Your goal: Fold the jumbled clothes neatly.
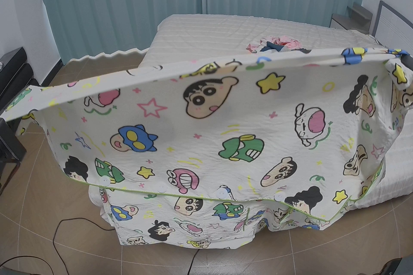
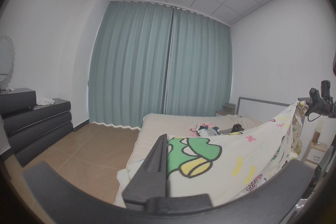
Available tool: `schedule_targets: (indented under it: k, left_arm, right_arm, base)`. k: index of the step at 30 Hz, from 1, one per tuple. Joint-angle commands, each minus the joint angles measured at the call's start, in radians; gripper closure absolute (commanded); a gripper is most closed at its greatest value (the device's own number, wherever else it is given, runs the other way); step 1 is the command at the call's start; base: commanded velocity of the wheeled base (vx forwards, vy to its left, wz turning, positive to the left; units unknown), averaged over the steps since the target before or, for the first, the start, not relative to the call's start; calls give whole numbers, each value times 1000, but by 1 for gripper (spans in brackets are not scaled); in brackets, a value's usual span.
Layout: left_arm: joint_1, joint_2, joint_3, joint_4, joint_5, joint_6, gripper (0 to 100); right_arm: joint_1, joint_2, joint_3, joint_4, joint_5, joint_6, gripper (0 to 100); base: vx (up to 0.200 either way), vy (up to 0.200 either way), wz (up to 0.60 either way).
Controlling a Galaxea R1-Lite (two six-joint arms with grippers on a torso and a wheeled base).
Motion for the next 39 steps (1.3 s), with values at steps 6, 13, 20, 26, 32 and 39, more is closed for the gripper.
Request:
schedule_targets:
  k: [6, 13, 20, 26, 32, 39]
  left_arm:
    - [19, 117, 44, -2, -1, -98, 100]
    - [62, 202, 47, -4, -25, -139, 100]
    - [94, 305, 42, -7, -73, -153, 100]
    - [128, 400, 17, -45, -94, -153, 100]
    - [168, 484, -25, -82, -116, -153, 100]
    - [197, 555, -67, -89, -140, -154, 100]
  right_arm:
    - [-12, 55, 70, -1, 2, 0, 100]
    - [-42, 119, 92, -5, 2, 0, 100]
    - [-113, 205, 107, -9, 5, 3, 100]
    - [-167, 300, 96, -70, 8, 1, 100]
    - [-187, 421, 96, -199, 8, 0, 100]
    - [-222, 535, 84, -315, 8, -2, 100]
  base:
    - [0, 0, 0]
    - [0, 0, 0]
    - [0, 0, 0]
    - [100, 0, 0]
    - [200, 0, 0]
    - [200, 0, 0]
